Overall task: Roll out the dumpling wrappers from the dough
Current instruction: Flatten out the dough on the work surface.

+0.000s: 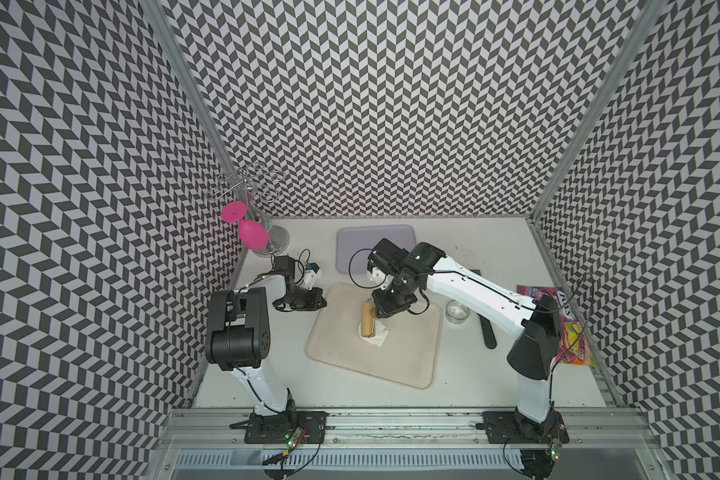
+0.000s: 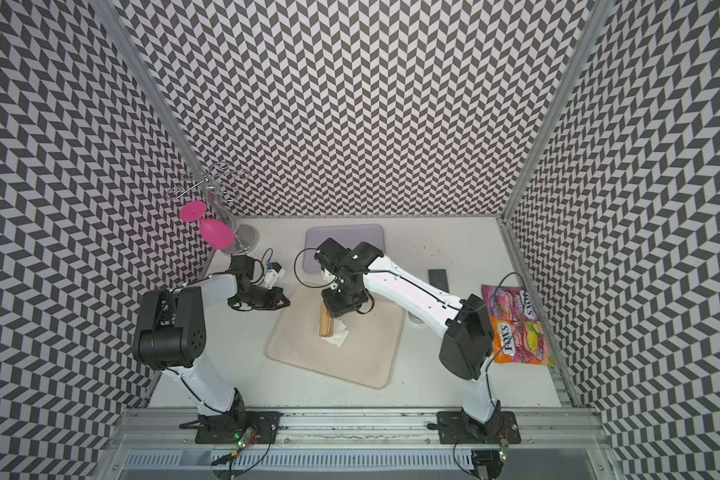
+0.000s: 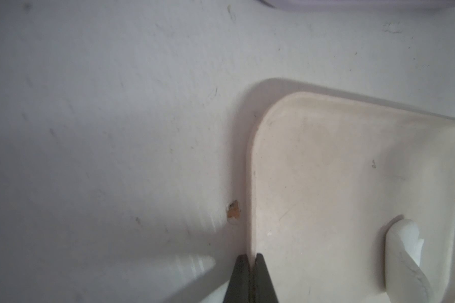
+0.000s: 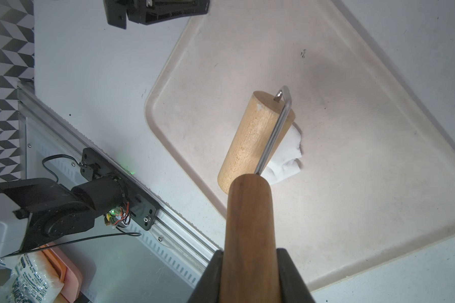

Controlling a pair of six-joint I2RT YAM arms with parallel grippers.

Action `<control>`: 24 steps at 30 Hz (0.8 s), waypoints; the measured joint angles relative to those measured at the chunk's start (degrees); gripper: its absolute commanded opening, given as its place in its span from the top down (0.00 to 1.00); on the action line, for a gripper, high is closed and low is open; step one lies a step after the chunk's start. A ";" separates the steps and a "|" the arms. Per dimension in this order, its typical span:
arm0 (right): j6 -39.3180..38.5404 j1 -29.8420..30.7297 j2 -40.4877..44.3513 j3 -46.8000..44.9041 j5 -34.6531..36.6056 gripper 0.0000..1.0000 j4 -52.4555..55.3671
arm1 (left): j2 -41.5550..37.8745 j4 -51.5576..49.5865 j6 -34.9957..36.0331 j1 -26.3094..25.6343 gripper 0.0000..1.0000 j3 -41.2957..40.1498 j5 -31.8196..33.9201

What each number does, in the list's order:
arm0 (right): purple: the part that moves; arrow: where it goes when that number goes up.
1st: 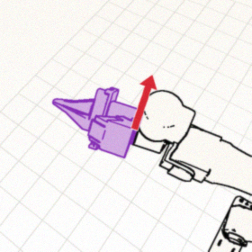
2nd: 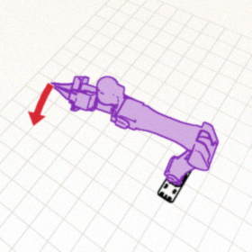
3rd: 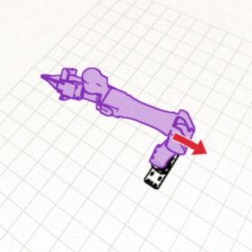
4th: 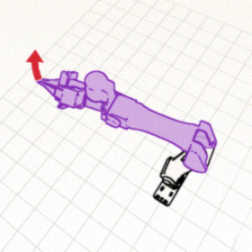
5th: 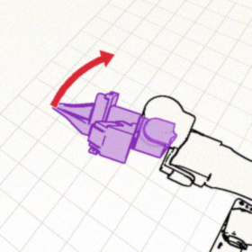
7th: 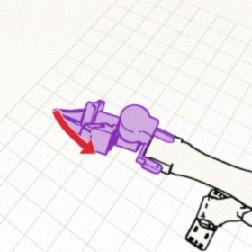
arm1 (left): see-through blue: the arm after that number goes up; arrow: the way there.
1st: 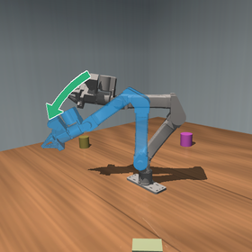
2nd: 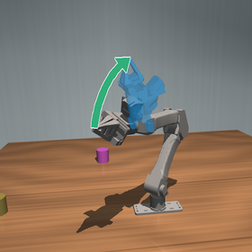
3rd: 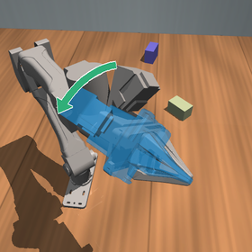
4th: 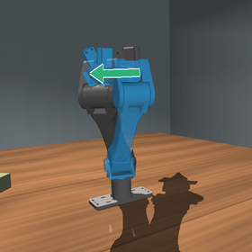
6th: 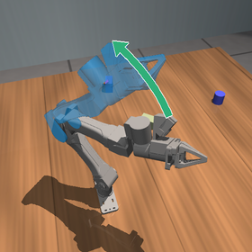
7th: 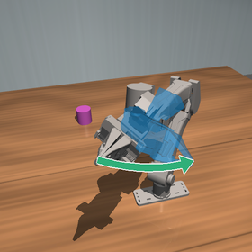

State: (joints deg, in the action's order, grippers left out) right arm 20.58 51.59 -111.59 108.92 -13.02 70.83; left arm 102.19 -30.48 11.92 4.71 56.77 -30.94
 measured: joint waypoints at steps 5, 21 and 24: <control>0.00 0.04 -3.37 0.28 0.26 1.00 -0.07 | 0.00 0.00 0.02 0.00 1.00 0.00 0.00; 0.00 -0.04 -4.90 -1.79 0.11 1.00 -2.40 | 0.00 0.00 0.00 0.00 1.00 0.00 0.00; 0.00 -0.15 -4.87 -2.62 -0.81 1.00 -4.00 | 0.00 0.00 0.00 0.00 1.00 0.00 0.00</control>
State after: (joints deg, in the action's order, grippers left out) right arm 20.58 51.44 -116.46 106.30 -13.82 66.83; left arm 102.19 -30.48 11.92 4.71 56.77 -30.94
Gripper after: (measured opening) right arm 0.309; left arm 0.067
